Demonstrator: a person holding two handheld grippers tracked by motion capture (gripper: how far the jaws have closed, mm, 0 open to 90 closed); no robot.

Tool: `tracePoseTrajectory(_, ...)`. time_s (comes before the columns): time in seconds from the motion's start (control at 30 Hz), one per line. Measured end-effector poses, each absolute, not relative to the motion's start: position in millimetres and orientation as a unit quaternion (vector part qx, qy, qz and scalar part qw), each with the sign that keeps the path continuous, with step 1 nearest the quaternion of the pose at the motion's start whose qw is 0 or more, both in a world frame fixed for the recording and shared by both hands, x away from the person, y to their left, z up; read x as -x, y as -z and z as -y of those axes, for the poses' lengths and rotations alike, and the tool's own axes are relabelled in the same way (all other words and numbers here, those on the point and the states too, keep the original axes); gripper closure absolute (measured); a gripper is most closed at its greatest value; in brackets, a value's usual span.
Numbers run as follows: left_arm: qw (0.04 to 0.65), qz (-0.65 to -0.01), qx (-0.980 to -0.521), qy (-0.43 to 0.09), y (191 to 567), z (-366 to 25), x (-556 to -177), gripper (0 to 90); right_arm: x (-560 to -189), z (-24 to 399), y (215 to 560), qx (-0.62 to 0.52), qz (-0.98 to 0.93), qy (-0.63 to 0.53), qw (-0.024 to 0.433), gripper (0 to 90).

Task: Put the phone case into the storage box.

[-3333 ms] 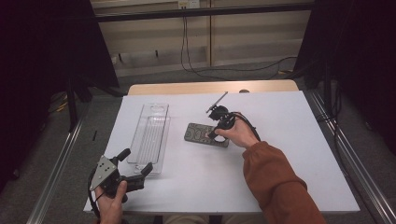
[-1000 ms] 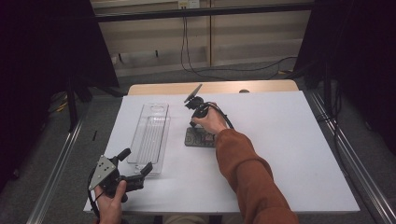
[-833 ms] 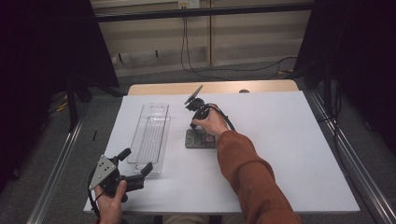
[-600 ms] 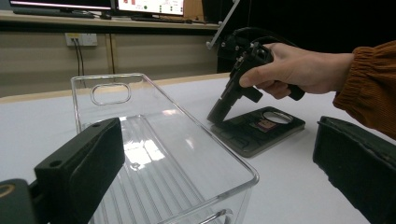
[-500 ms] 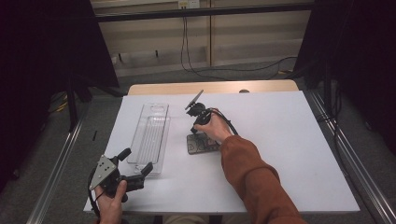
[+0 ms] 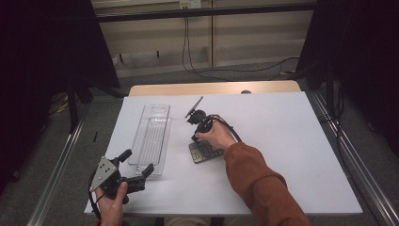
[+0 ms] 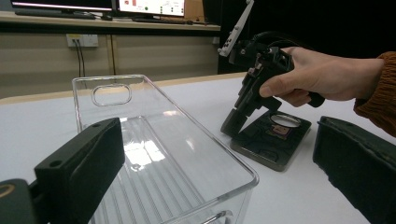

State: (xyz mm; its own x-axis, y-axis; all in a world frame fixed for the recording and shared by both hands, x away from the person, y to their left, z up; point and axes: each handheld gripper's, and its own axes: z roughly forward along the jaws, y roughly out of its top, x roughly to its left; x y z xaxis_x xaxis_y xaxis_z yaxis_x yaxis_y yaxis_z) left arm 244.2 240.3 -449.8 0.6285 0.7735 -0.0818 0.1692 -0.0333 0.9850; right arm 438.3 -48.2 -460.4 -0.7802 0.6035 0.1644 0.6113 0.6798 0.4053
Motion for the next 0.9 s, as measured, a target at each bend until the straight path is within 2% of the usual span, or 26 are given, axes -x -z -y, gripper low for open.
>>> tracePoseTrajectory(0.9,0.598,-0.347,-0.676,-0.253,450,-239,-244,2.2,-406,44,461,0.307,0.92,0.242,0.02,90.0)
